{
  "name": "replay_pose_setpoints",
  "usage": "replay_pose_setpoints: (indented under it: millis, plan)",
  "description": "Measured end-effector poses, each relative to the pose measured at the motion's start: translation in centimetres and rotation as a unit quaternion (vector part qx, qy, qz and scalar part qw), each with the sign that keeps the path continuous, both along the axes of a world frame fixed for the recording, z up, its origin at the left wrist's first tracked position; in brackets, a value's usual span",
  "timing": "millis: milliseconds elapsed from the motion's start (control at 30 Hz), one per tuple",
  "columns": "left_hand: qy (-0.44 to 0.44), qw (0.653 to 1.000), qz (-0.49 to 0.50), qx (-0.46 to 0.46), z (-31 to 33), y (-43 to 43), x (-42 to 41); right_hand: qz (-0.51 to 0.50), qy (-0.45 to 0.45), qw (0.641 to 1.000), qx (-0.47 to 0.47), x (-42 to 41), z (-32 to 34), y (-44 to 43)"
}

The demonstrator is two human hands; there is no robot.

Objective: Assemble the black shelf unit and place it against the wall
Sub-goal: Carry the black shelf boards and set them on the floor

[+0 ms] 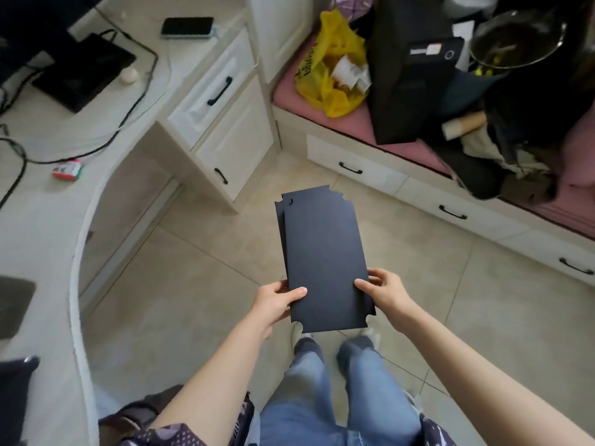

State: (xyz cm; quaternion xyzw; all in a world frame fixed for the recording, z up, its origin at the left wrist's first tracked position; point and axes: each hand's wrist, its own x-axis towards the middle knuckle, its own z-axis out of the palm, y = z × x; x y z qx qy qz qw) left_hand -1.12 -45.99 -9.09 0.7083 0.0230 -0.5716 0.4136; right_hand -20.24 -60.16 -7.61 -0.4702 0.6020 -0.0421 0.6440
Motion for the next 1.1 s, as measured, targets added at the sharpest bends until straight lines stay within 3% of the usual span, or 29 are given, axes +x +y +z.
replay_pose_setpoints:
  millis: [367,700,1100]
  plan:
    - [0.011,1.0,-0.001,0.023,-3.1,-11.2,-8.1,0.022,0.007,1.0,0.021,-8.4,-3.5,-11.5]
    - [0.016,0.999,0.026,0.038,-9.8,-18.5,-14.8,0.061,0.026,0.997,0.032,-14.1,-11.1,-19.9]
    - [0.029,0.998,0.007,0.056,-27.8,-20.3,-14.9,0.05,0.045,0.994,0.083,-14.2,-29.7,-21.4]
